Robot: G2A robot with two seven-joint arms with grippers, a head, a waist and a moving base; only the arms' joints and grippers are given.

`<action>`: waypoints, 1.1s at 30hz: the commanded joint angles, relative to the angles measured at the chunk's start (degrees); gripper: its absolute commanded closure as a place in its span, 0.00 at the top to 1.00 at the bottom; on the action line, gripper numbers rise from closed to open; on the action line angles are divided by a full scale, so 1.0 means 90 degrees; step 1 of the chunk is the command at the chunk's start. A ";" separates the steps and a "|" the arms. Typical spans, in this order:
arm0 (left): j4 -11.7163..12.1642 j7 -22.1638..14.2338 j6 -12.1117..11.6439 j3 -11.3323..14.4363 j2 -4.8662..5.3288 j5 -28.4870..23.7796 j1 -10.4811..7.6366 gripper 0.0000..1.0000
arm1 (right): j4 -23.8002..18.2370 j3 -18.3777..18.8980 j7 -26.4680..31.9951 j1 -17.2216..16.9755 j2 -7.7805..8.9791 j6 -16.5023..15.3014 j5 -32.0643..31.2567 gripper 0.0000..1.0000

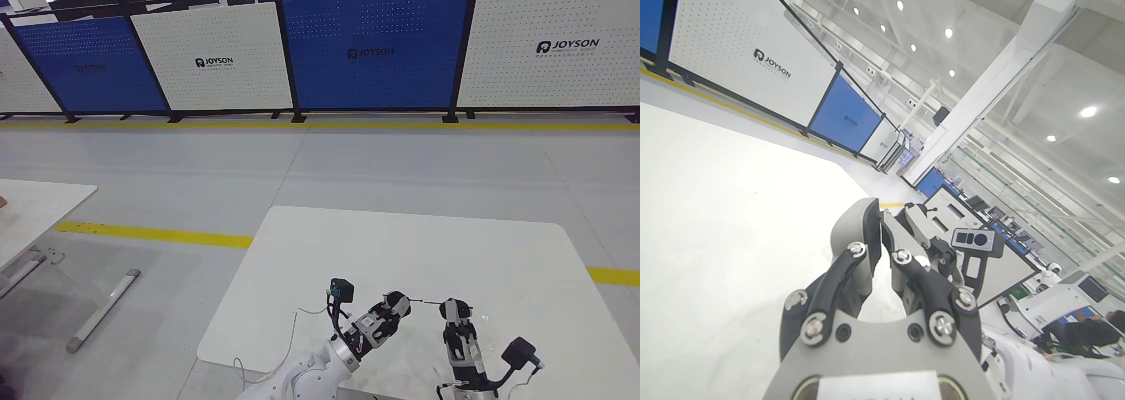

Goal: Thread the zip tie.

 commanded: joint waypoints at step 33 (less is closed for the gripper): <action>0.0000 0.0000 0.0000 0.0000 0.0000 0.0000 0.0000 0.00 | 0.0244 -0.0187 -0.0086 0.0229 -0.0092 0.0000 -0.0204 0.00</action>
